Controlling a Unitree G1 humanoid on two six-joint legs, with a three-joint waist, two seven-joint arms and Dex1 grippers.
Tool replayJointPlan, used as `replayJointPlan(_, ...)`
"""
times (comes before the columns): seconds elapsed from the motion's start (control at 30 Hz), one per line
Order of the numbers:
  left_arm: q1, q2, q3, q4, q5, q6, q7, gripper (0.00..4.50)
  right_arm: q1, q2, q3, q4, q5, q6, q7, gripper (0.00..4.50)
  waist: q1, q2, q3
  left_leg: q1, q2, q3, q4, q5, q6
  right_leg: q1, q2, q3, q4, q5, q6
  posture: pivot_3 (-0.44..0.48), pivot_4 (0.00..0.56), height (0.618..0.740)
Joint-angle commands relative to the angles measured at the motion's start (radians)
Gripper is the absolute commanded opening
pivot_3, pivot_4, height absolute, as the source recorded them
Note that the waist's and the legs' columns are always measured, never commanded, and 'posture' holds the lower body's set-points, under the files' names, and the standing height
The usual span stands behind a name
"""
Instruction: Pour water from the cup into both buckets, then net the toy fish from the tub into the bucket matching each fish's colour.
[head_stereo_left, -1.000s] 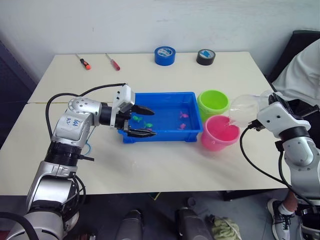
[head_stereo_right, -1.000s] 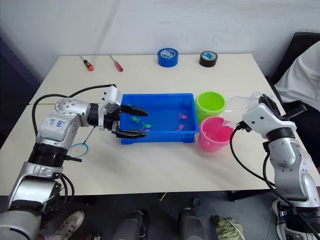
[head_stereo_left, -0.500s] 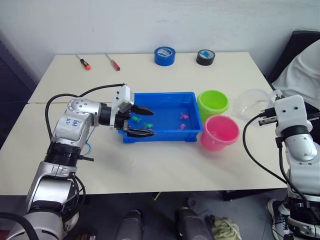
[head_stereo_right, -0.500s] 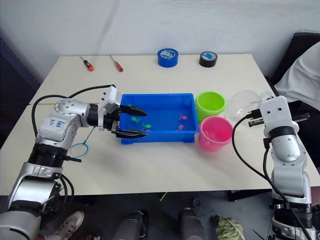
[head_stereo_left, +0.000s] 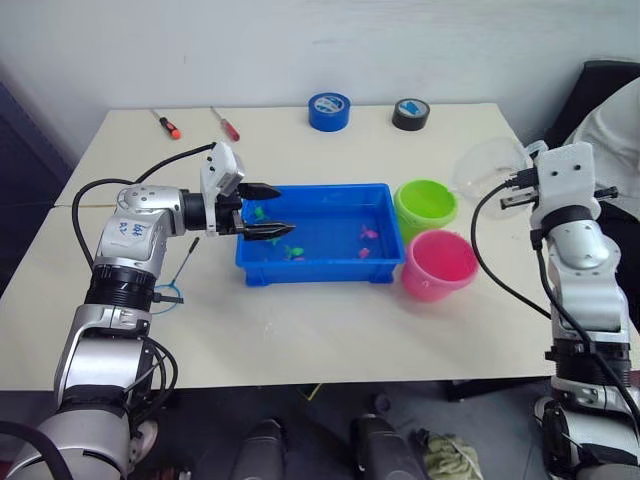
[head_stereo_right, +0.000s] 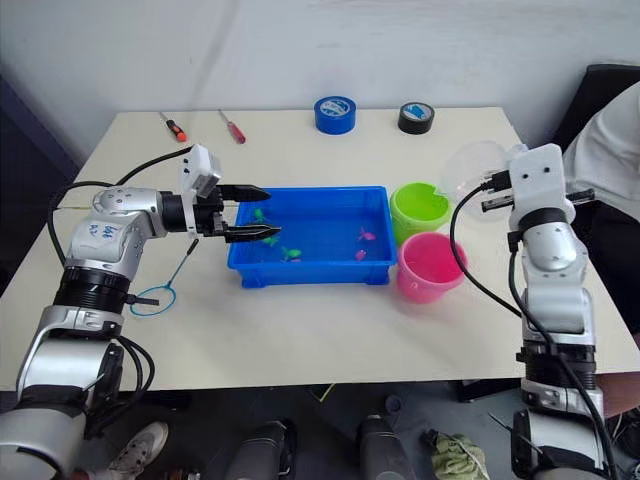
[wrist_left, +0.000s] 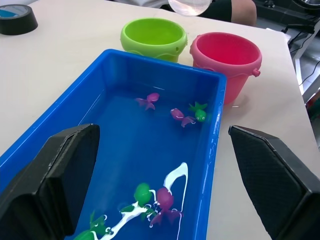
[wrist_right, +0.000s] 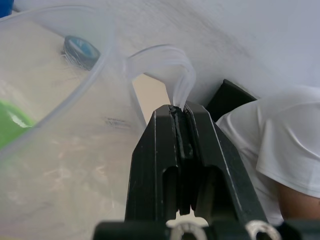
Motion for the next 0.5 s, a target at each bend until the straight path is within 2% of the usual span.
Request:
replayJointPlan(0.03,-0.016,0.026,0.024,-0.016,0.011,-0.023,0.002,4.5,-0.076,-0.01,0.025,0.074,-0.036,-0.069,-0.044,0.04,-0.001,0.0,0.0,0.0,0.0,0.0,0.0,0.0,0.0,0.0,0.0,0.0,0.0,0.0,0.0,0.0,0.15,0.734)
replayJointPlan(0.5,0.037,0.046,0.028,-0.112,0.005,0.01,0.022,4.5,-0.179,-0.038,0.16,0.272,-0.176,-0.193,-0.146,0.04,-0.013,0.0,0.0,0.0,0.0,0.001,0.0,0.0,0.0,0.0,0.0,0.0,0.001,0.0,0.0,0.0,0.15,0.734)
